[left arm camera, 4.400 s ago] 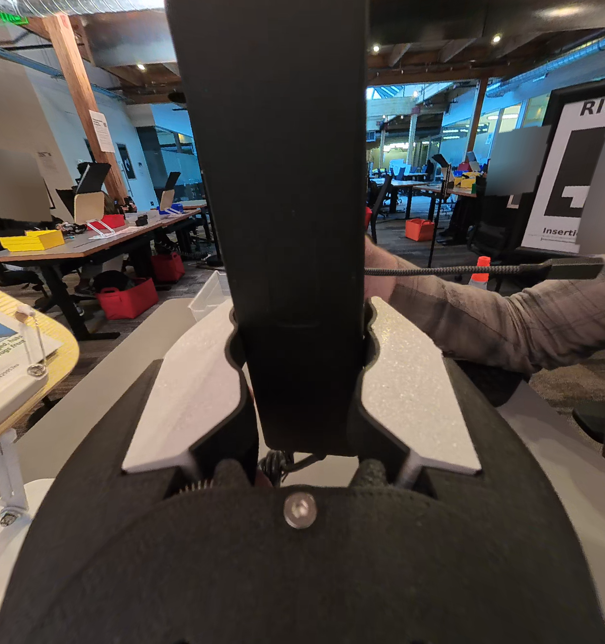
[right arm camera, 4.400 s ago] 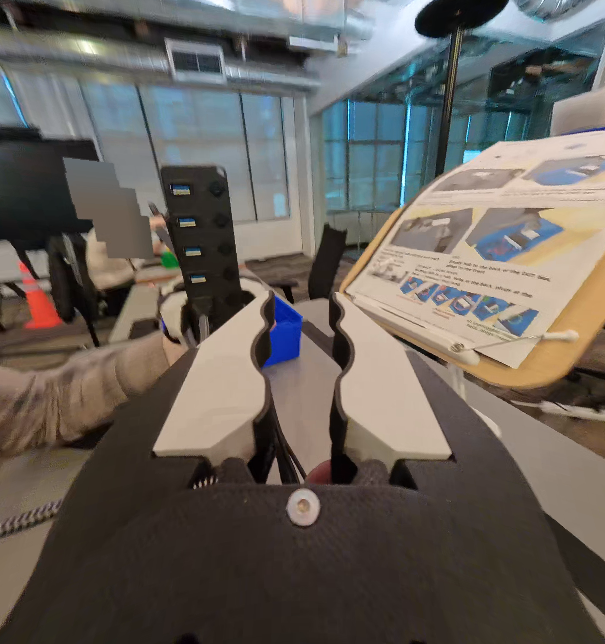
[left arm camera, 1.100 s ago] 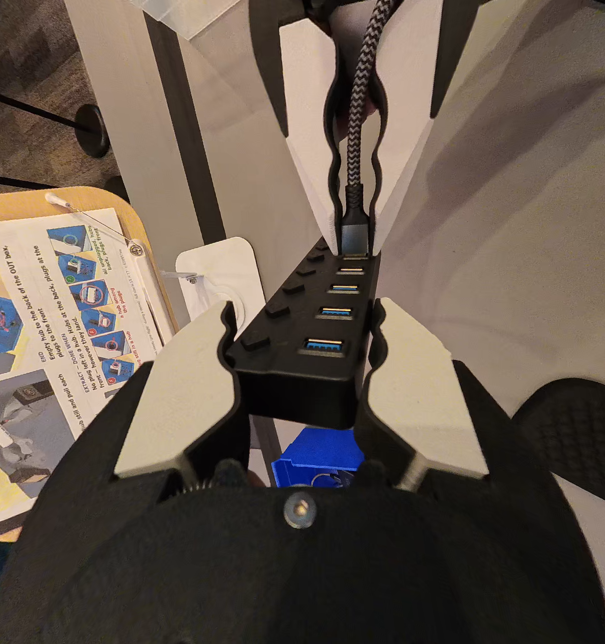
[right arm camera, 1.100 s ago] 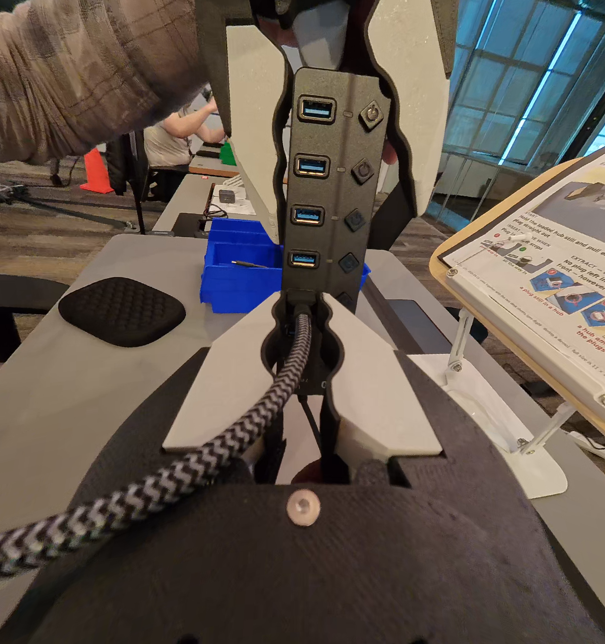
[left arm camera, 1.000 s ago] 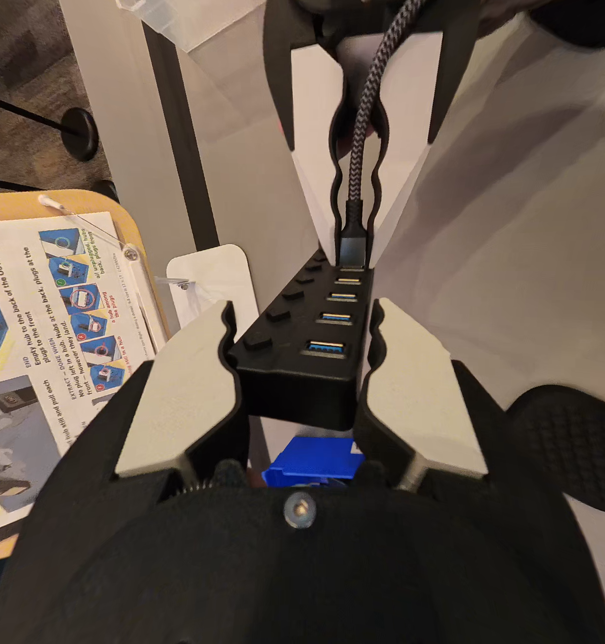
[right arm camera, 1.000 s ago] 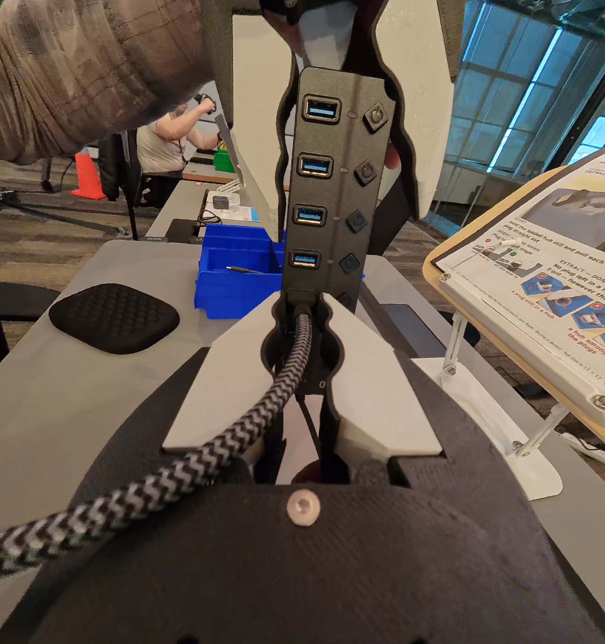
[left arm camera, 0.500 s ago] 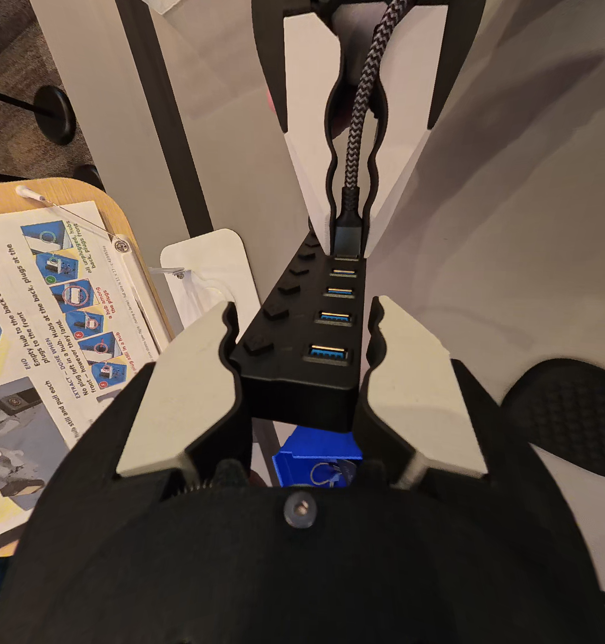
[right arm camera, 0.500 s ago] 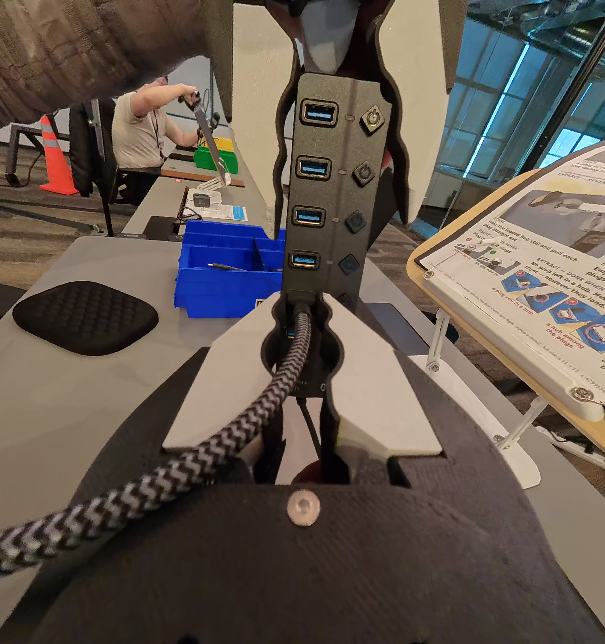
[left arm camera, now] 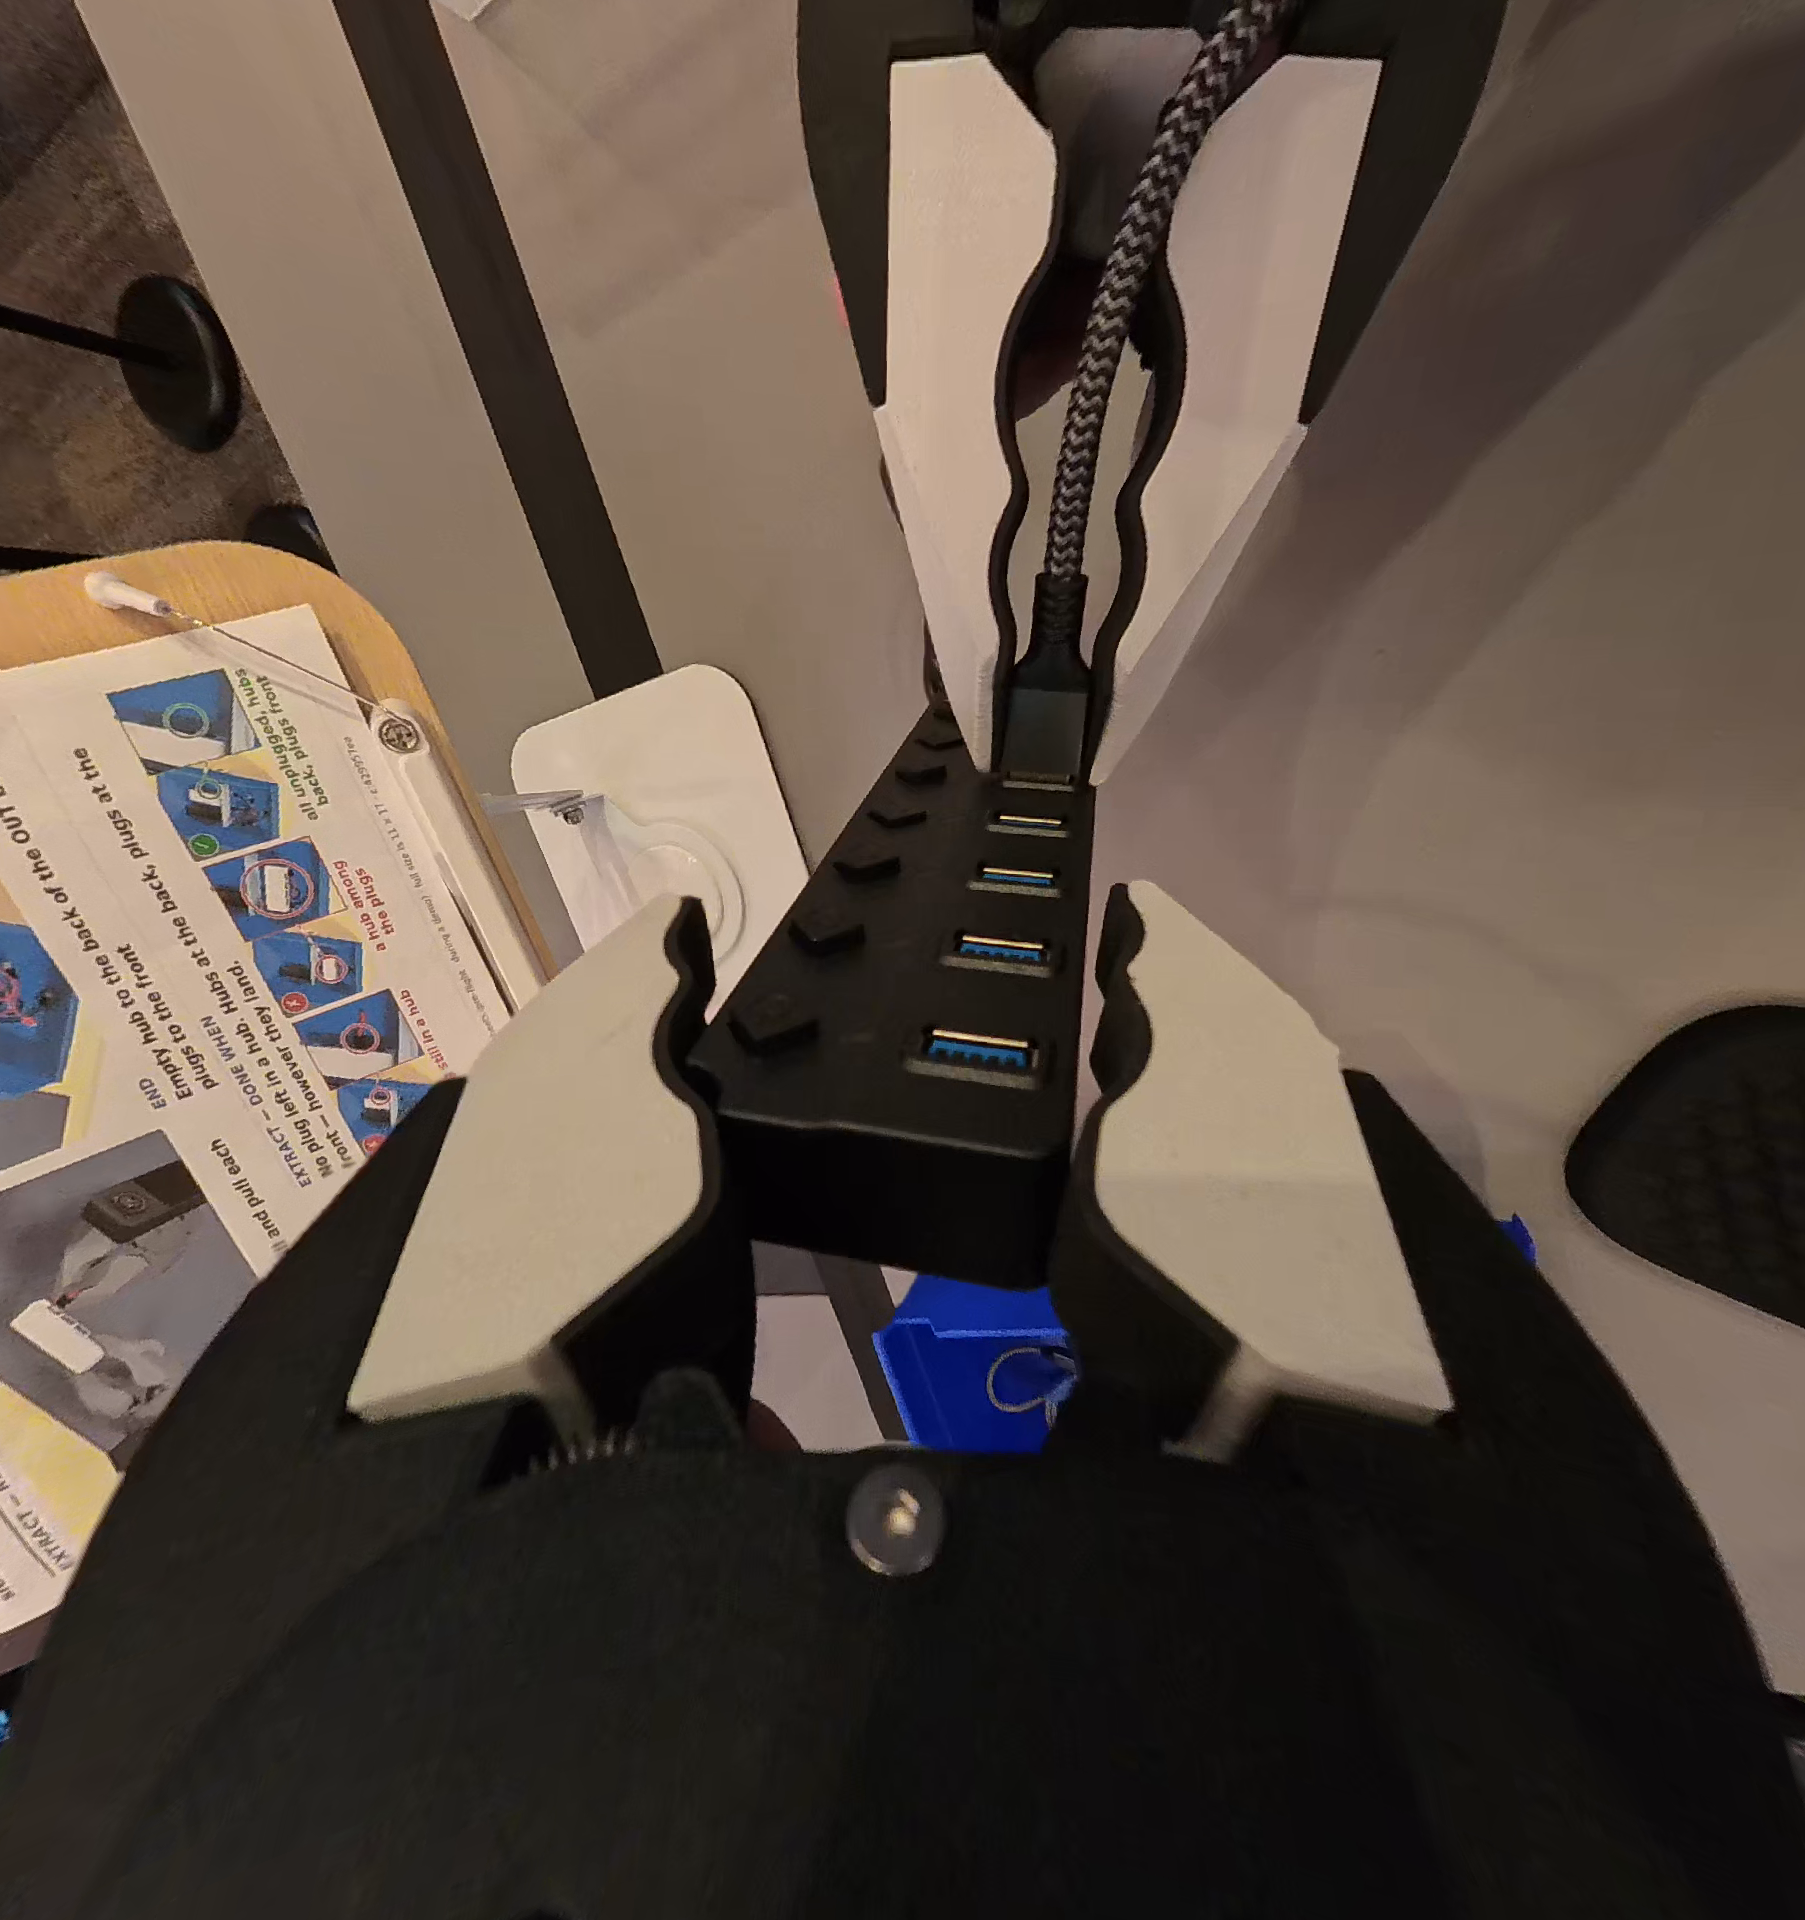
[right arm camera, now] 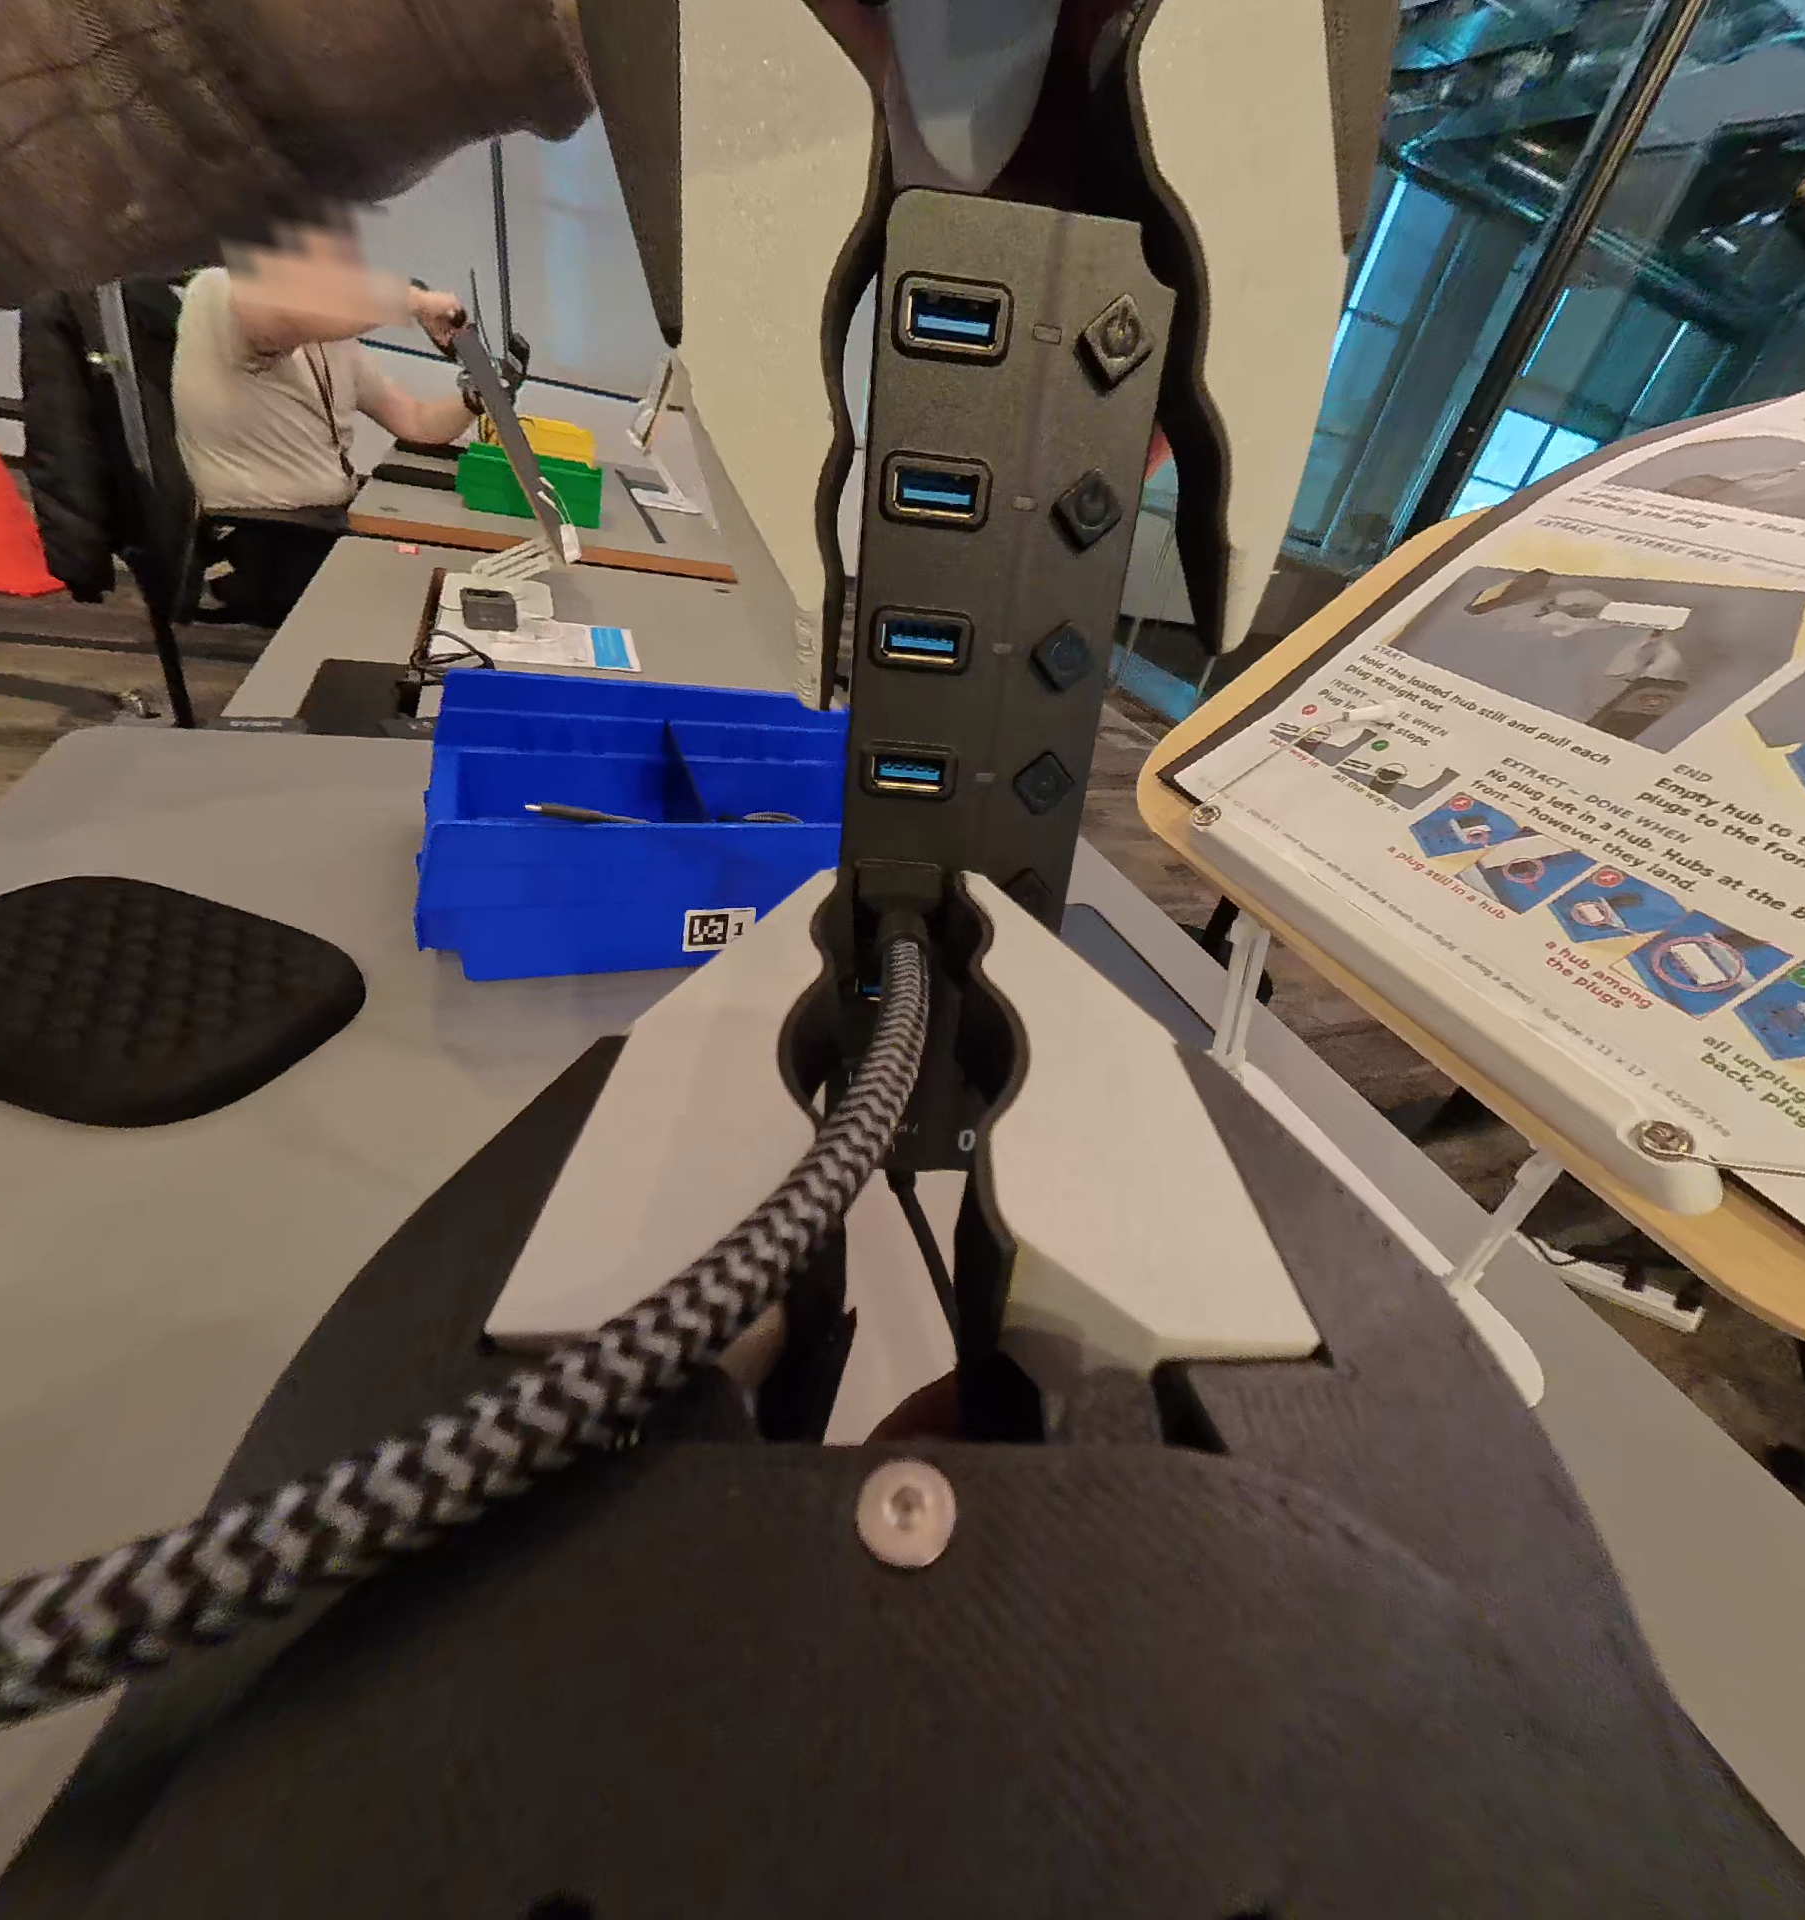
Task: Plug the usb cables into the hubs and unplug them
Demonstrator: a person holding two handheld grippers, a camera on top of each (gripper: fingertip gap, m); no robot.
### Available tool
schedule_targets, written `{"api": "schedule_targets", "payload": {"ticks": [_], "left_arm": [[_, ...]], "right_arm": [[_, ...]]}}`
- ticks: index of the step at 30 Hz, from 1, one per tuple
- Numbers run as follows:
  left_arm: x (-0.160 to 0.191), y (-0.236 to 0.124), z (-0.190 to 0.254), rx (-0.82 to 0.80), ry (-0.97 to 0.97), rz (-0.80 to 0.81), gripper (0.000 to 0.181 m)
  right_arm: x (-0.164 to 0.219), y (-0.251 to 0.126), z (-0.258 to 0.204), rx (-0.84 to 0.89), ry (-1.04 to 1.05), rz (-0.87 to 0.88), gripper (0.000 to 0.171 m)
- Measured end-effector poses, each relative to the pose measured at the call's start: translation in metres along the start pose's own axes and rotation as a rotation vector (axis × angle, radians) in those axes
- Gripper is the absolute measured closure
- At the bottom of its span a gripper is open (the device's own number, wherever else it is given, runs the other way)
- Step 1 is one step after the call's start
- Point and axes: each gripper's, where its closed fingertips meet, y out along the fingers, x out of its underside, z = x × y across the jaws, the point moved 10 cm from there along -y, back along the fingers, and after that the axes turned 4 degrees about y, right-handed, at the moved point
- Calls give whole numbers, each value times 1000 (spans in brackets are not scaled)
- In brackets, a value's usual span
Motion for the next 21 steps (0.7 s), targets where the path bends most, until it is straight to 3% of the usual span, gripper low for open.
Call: {"api": "schedule_targets", "payload": {"ticks": [8,16,21], "left_arm": [[4,1,-1,-29,8,-41,109],[7,-6,4,-48,60,-13,110],[4,-7,4,-46,56,-6,110]], "right_arm": [[1,6,-5,86,-32,-12,158],[-4,-11,5,-89,79,112,157],[-5,-12,5,-92,72,112,158]]}}
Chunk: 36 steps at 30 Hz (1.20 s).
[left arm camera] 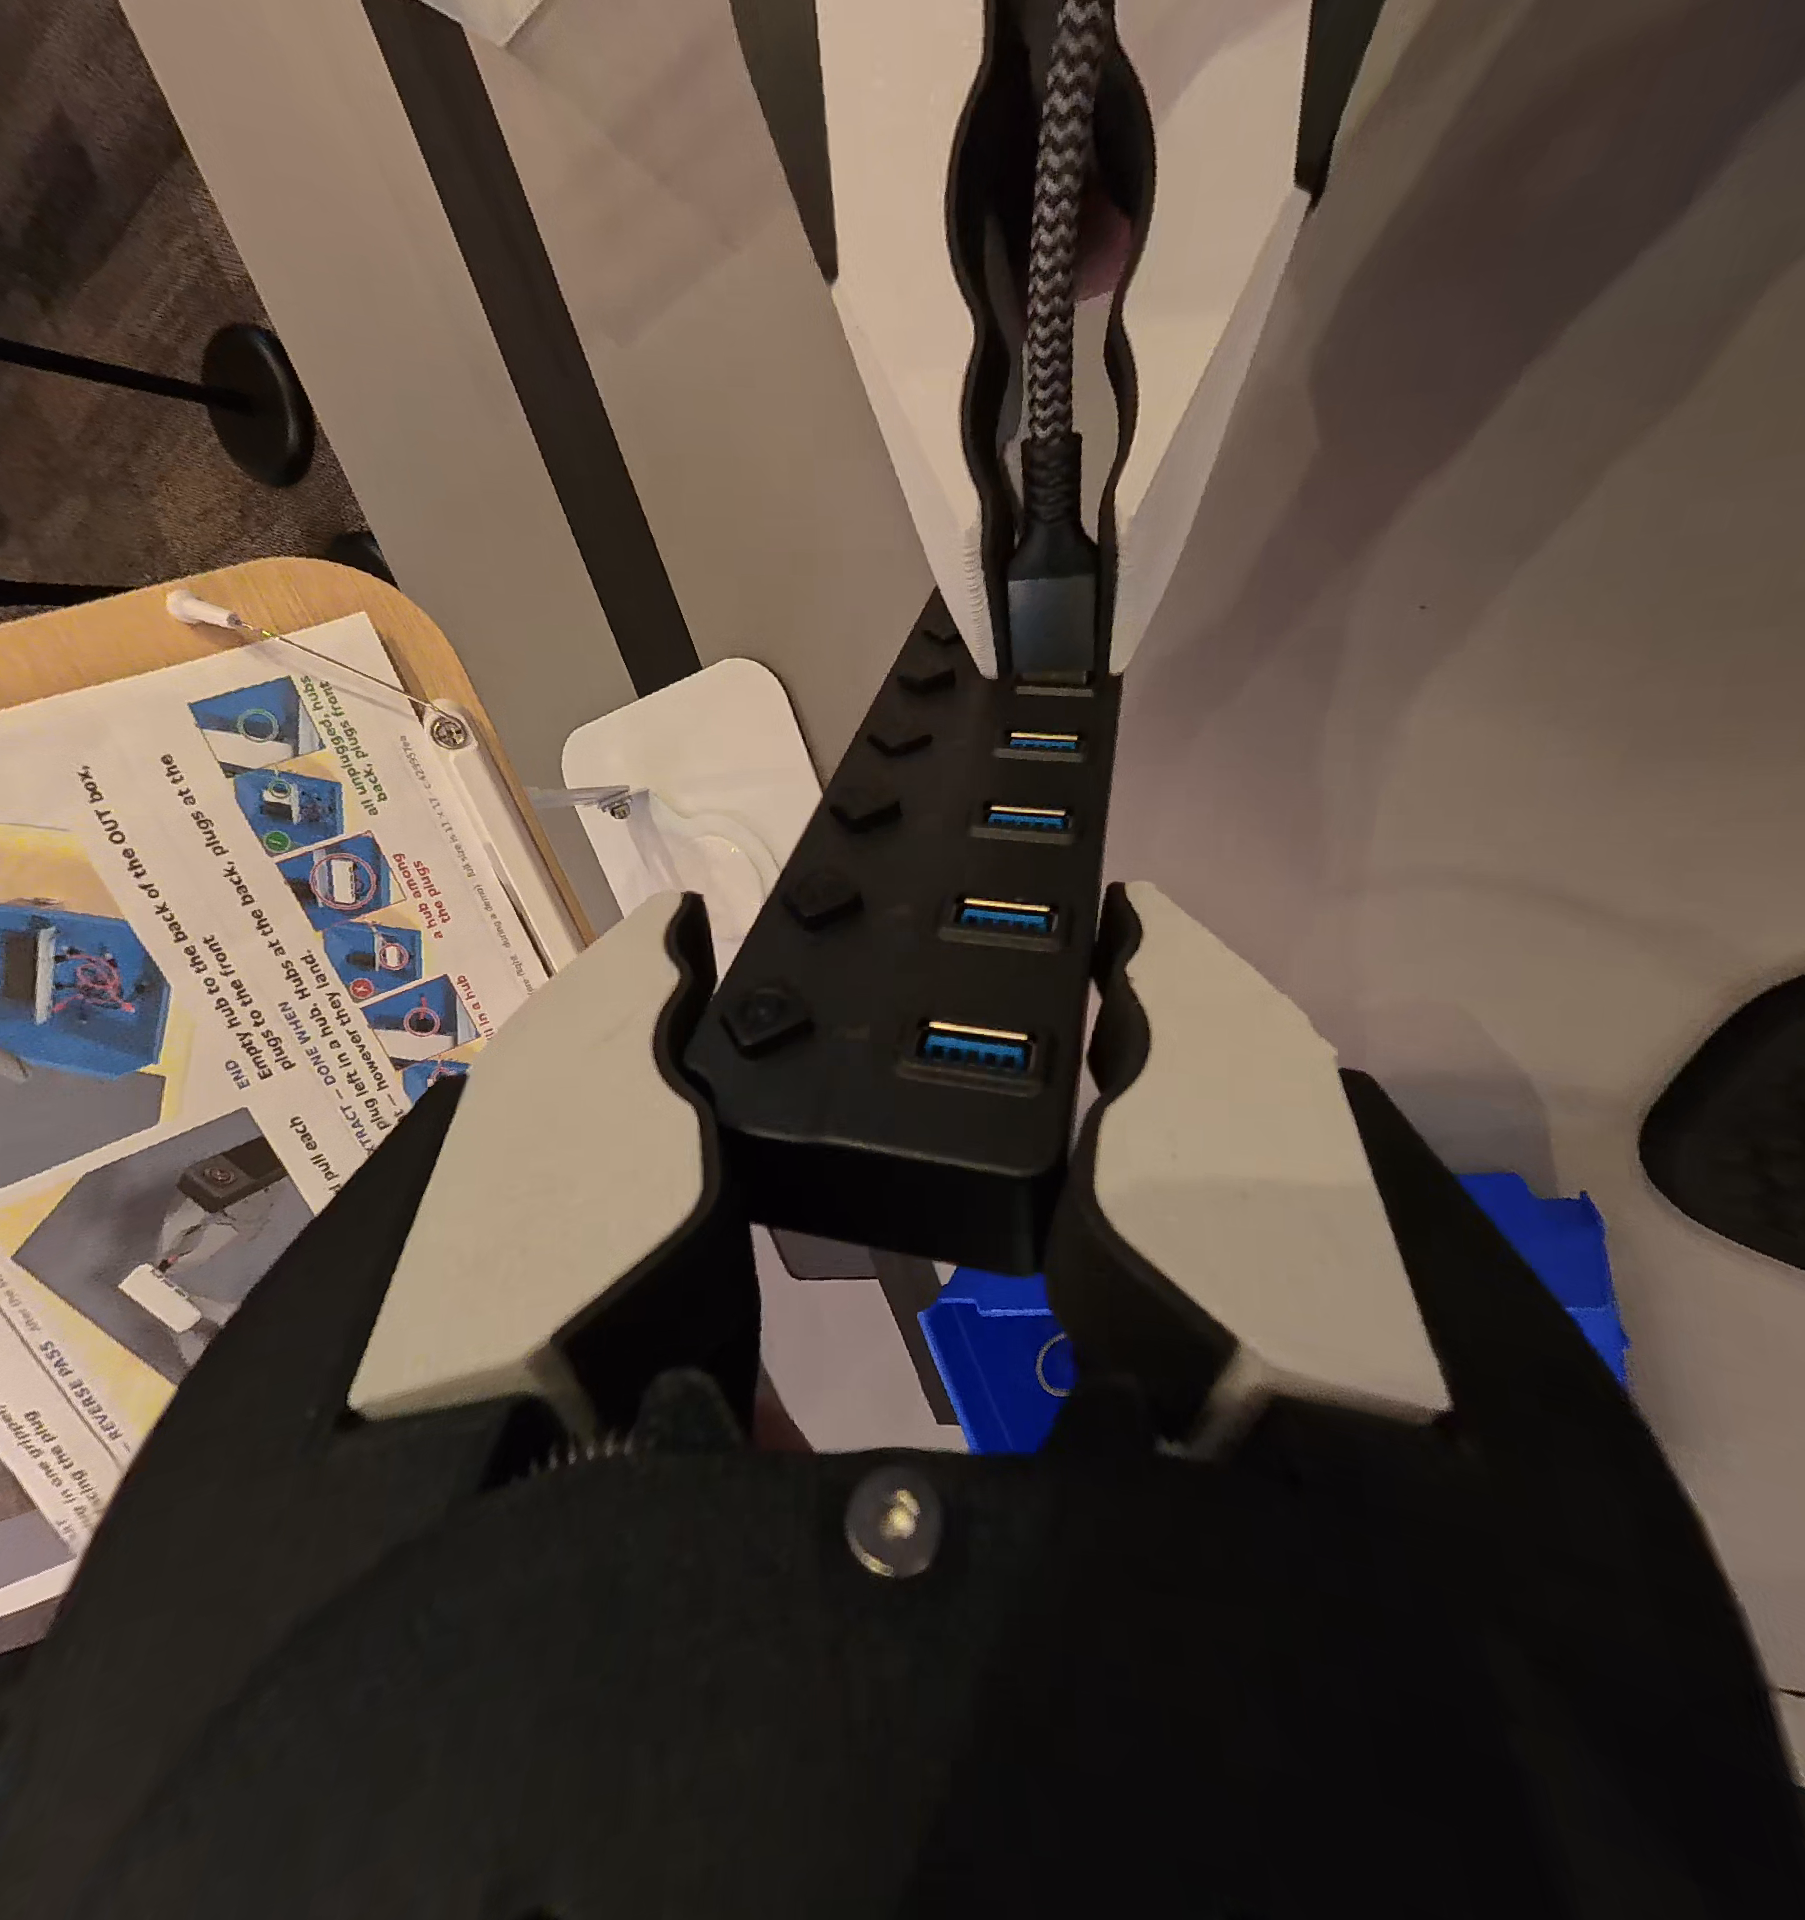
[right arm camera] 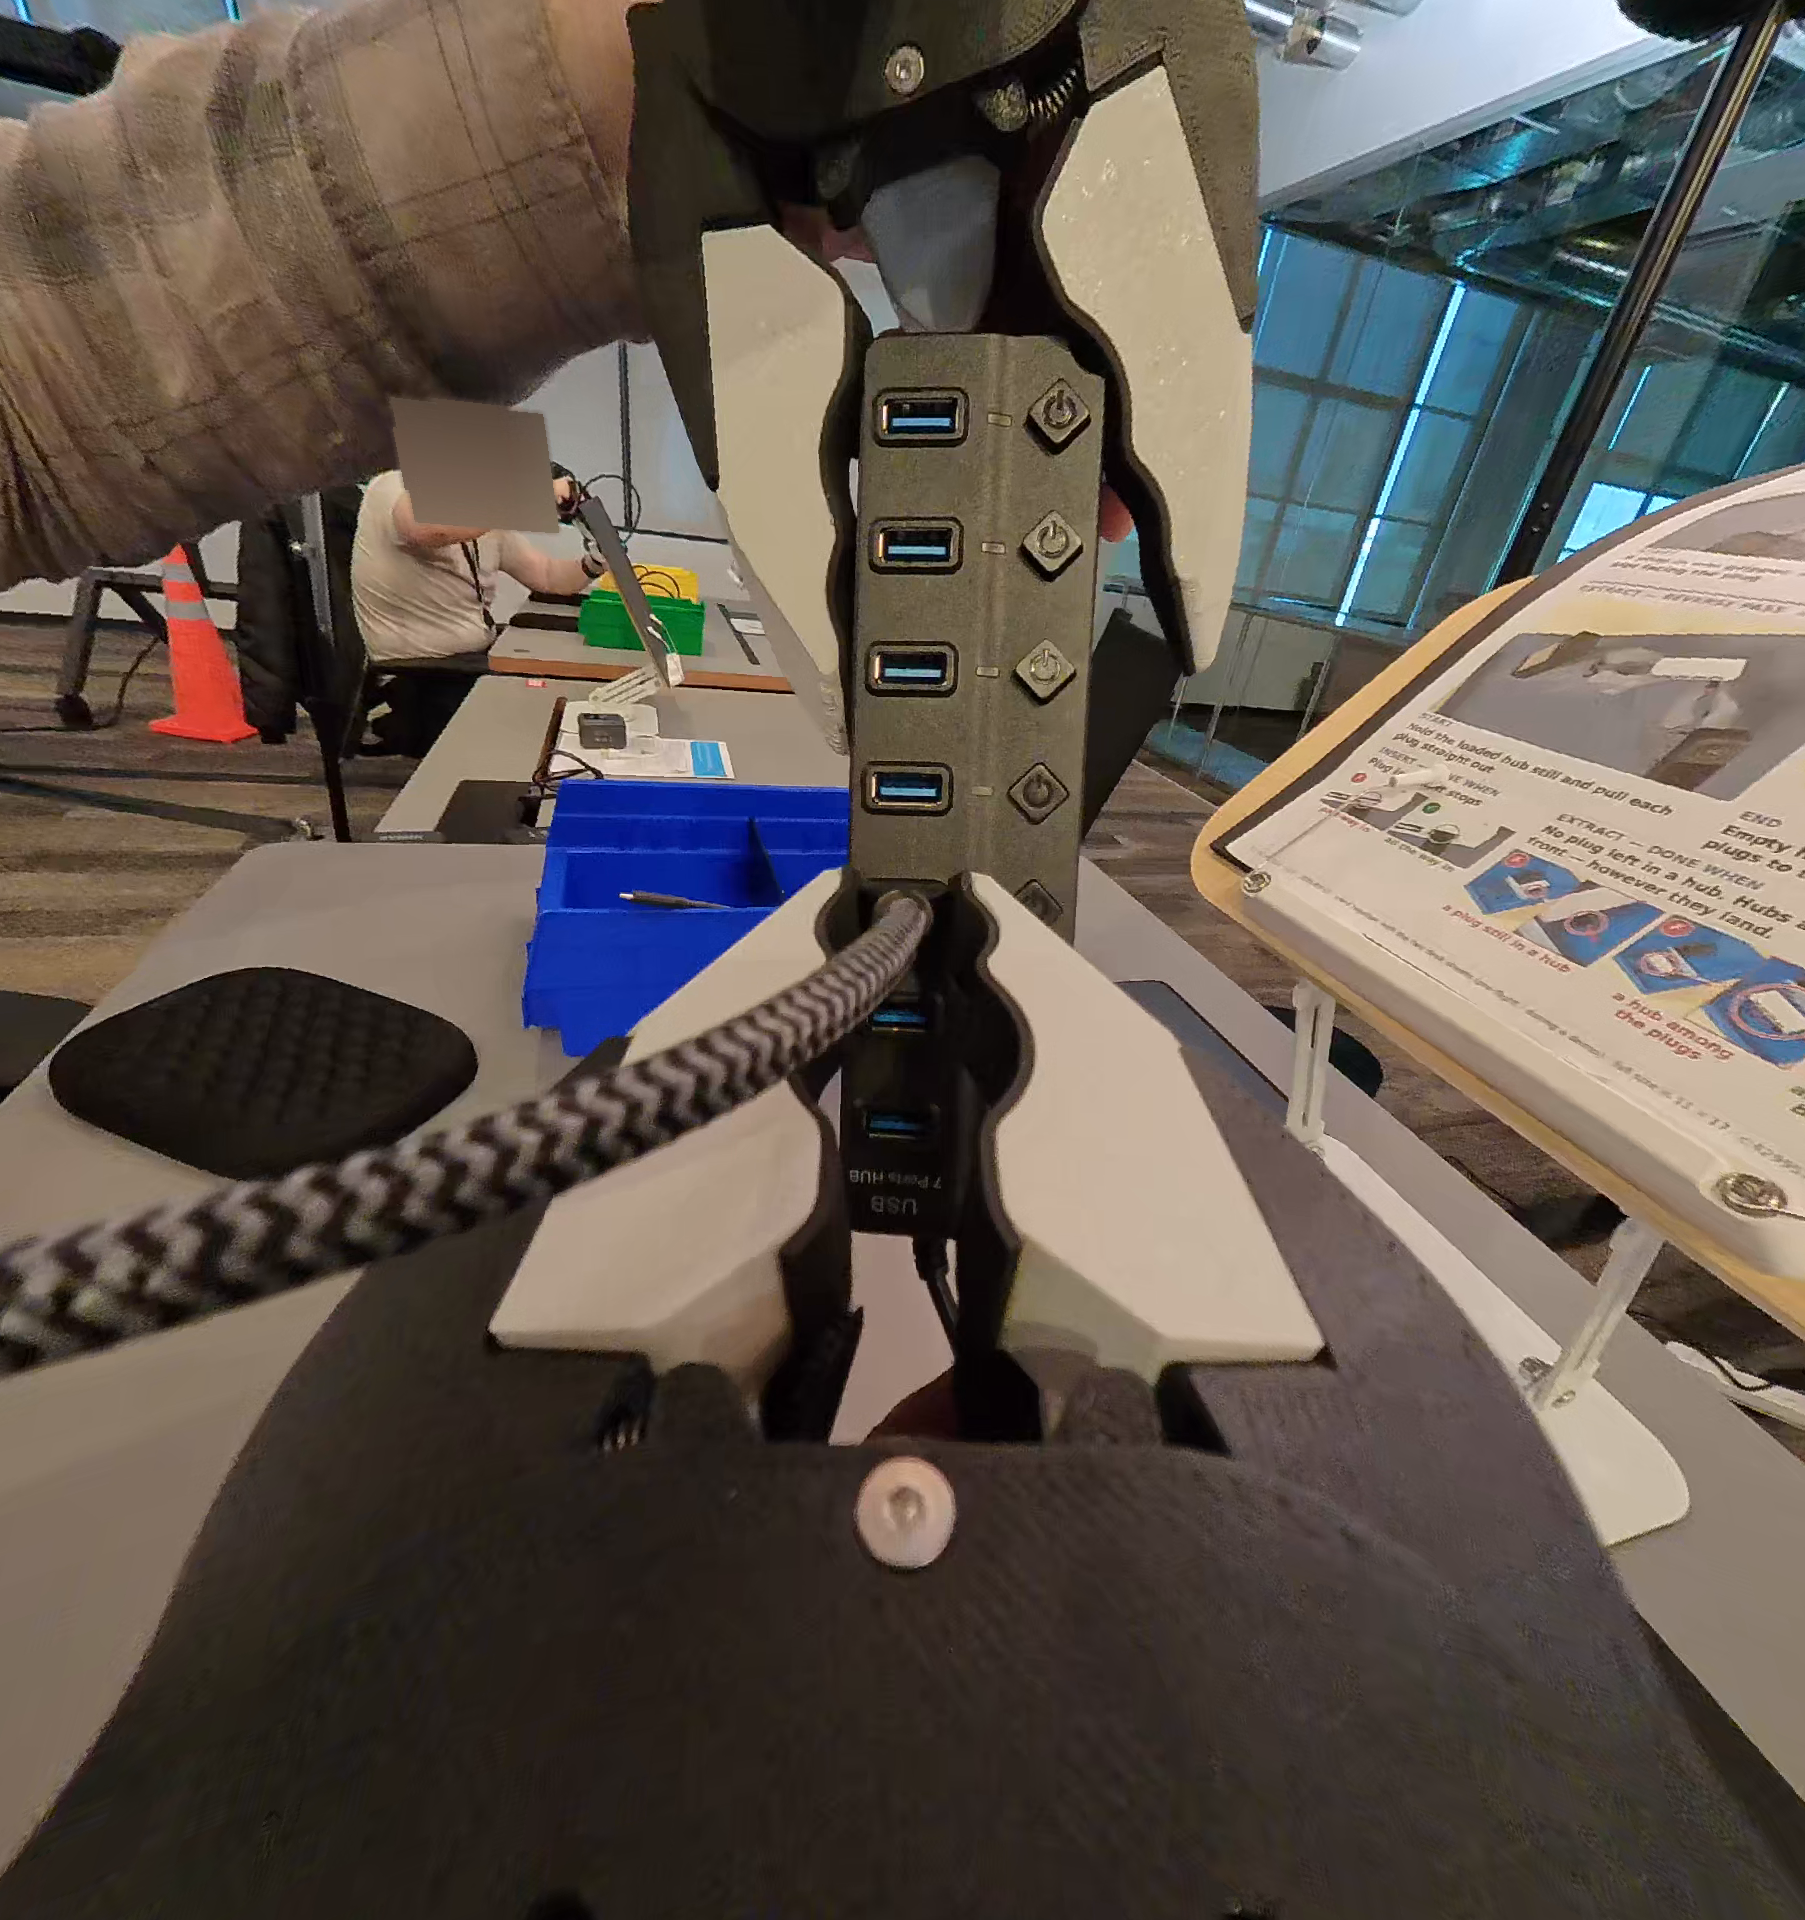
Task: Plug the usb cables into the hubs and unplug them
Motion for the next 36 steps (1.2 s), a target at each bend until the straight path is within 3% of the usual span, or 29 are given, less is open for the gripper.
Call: {"api": "schedule_targets", "payload": {"ticks": [9,16,28,31,36], "left_arm": [[-5,-6,-4,-16,-67,60,109],[-2,-3,-8,-45,-70,8,110],[-5,-14,-6,-101,-74,68,99],[-9,-16,-5,-114,-52,65,111],[-13,-17,-3,-112,-35,63,112]], "right_arm": [[-3,2,-4,88,-85,21,158],[-3,7,-6,204,-115,-25,157],[-9,-1,-2,166,-85,31,158],[-10,1,-4,168,-94,26,158],[-10,0,-6,157,-113,25,158]]}}
